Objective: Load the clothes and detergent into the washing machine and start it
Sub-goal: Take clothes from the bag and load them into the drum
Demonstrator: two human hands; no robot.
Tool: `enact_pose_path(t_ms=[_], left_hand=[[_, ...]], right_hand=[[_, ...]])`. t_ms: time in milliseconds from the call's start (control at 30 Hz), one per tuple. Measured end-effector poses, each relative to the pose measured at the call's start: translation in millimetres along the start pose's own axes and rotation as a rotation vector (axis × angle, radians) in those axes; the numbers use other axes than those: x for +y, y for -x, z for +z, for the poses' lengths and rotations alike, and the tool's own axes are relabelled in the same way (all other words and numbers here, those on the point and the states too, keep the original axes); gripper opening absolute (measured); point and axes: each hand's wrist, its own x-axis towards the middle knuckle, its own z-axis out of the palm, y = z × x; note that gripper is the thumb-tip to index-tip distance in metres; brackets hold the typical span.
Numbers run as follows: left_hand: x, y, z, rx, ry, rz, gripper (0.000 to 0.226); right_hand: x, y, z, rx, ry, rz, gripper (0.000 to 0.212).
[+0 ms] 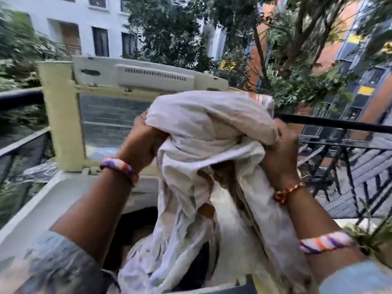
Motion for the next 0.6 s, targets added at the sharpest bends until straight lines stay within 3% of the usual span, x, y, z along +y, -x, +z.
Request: enact_pose_path(t_ms=[67,133,233,300,333,400,500,600], left_hand=[[4,7,-47,0.047,-0.202,-0.046,0.022],[3,19,-92,0.085,-0.592,-0.254,0.020],[-11,43,-144,-0.069,-1.404,-0.763,0.032],[-27,59,-168,-0.271,-1.746,-0.909,0.037],[-34,65,-174,-0.350,-1.804,-0.930,0.041],[-40,70,-179,-0.454,-1.801,-0.931,0.046],[-39,68,-167,-0.519,-1.713,-0.879,0.057],[-44,61,-145,-0.546,-1.624,-0.782,0.078]], right_hand=[[-19,-6,29,-0.063,0.051,0.000,0.036],[-34,7,64,-0.214,0.152,0.080,0.031],[-43,48,108,-0.773,0.319,0.154,0.032],[-43,80,130,-1.187,0.301,0.045,0.048],[-41,94,138,-1.332,0.261,0.001,0.050],[-43,111,147,-1.443,0.154,0.004,0.042],[-51,111,143,-1.426,-0.022,0.095,0.032],[-42,94,123,-1.353,0.042,0.113,0.058]])
